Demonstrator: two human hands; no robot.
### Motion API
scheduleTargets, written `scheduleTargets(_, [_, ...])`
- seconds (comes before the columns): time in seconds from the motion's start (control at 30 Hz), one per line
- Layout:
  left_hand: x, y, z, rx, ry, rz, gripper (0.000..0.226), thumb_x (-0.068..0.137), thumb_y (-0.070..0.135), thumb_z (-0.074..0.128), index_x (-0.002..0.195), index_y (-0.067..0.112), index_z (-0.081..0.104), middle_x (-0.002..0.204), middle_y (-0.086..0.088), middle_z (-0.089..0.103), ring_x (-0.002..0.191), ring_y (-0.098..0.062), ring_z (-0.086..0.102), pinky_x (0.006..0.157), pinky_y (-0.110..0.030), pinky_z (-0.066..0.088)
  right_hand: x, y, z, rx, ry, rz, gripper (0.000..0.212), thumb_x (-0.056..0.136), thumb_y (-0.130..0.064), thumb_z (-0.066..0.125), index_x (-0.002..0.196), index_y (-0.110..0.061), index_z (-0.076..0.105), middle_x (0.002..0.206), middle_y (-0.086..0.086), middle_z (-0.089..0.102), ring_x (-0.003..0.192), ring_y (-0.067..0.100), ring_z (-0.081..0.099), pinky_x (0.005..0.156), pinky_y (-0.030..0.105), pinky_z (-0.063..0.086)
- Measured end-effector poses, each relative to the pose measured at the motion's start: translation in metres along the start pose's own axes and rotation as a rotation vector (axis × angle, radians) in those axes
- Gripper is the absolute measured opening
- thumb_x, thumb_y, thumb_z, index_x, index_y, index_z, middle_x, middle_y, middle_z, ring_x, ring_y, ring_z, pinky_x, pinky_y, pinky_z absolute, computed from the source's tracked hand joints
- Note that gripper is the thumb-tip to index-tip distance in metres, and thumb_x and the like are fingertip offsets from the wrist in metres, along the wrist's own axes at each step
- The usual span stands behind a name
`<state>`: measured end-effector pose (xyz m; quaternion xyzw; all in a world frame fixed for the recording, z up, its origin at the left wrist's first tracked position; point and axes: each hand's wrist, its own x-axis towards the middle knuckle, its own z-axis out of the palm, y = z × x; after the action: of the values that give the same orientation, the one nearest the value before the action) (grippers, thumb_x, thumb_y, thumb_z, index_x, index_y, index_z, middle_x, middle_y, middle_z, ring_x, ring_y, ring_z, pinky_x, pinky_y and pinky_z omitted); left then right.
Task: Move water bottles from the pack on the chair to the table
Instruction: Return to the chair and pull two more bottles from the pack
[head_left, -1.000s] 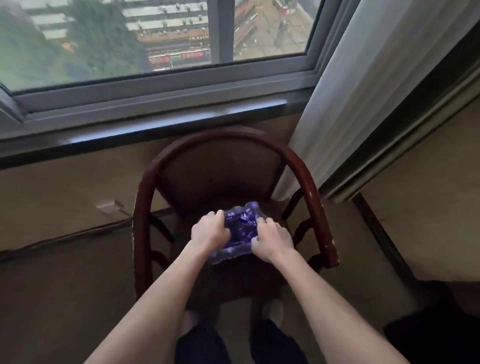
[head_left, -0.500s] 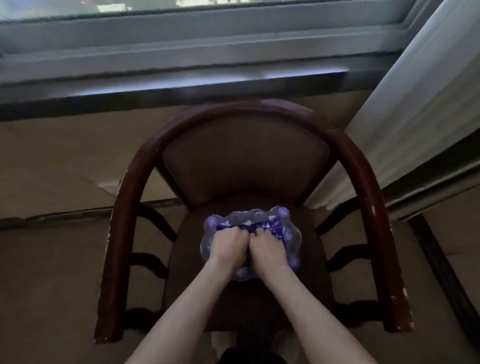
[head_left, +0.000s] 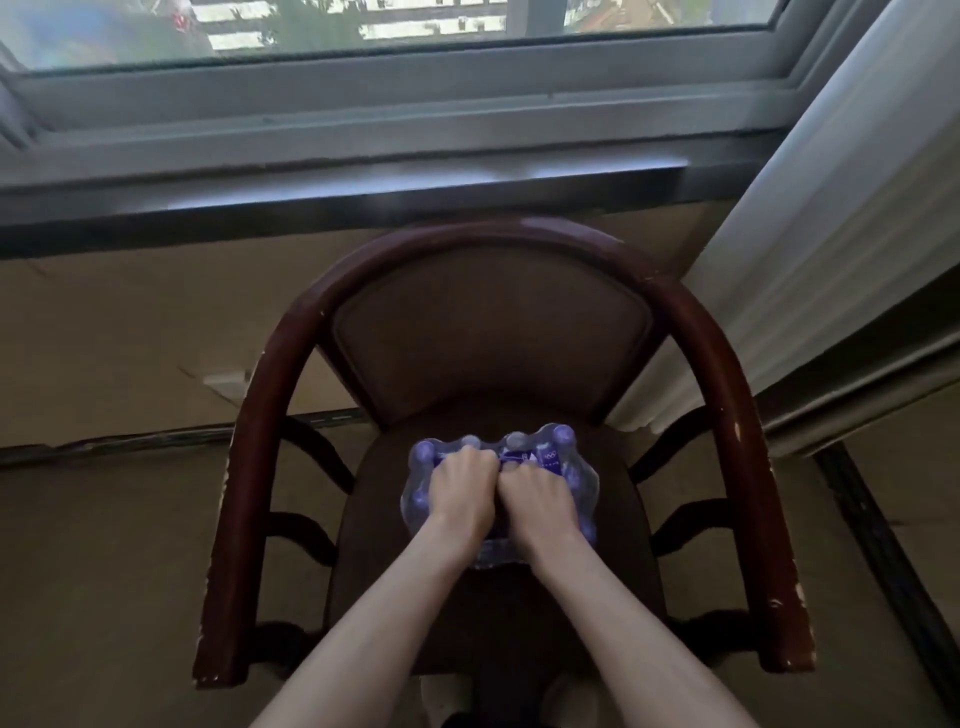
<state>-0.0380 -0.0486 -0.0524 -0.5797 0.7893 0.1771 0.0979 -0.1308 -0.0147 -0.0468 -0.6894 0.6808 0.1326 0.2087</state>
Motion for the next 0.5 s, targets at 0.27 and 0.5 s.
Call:
scheduleTargets(0.27, [-0.039, 0.009, -0.05, 0.076, 0.115, 0.079, 0.025, 0.097, 0.016, 0.052, 0.121, 0.011, 0.057, 0.123, -0.011, 0.056, 0.109, -0.027, 0.062, 0.082, -0.036, 0.051, -0.042, 0.002, -0.035, -0.056, 0.199, 0.001, 0.039, 0.095, -0.033, 0.068, 0.124, -0.008, 0.061, 0.118, 0.011, 0.071, 0.107, 0.026, 0.071, 0.087, 0.038, 0.059])
scheduleTargets(0.5, [-0.09, 0.005, -0.169, -0.221, 0.096, 0.082, 0.017, 0.083, 0.026, 0.055, 0.093, 0.013, 0.053, 0.095, -0.009, 0.044, 0.084, -0.039, 0.065, 0.063, -0.04, 0.048, -0.126, 0.003, -0.142, 0.022, 0.493, -0.182, 0.026, 0.07, -0.031, 0.08, 0.07, -0.013, 0.062, 0.064, 0.002, 0.062, 0.053, 0.024, 0.064, 0.041, 0.031, 0.044])
